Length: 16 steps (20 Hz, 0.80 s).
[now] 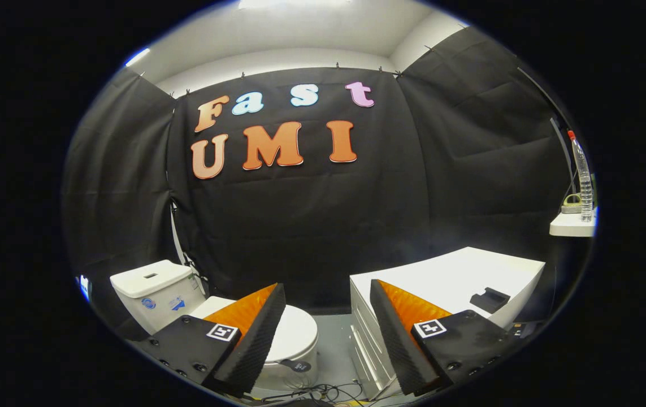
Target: Open the toilet lid.
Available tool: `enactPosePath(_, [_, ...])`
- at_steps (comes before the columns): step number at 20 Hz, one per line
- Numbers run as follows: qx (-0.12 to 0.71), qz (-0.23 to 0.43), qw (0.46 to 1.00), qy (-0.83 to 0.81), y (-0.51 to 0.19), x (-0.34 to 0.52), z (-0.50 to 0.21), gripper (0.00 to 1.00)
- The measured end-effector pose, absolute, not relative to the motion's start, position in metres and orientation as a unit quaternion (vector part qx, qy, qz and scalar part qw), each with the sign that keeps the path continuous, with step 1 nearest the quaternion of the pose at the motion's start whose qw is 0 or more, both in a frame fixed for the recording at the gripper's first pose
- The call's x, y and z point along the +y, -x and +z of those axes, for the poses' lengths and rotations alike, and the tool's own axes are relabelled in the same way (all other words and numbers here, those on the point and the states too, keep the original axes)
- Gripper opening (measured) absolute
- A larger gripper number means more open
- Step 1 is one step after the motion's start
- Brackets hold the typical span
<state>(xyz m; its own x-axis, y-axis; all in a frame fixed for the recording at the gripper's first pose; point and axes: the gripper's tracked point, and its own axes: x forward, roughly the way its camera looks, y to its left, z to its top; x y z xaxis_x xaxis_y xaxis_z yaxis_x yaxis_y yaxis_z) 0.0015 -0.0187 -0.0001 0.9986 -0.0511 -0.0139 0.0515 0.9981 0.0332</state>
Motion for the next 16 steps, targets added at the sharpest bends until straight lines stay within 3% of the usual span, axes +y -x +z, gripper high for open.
enactPosePath(16, [-0.03, -0.043, 0.994, -0.096, -0.024, 0.036, 0.003, 0.98])
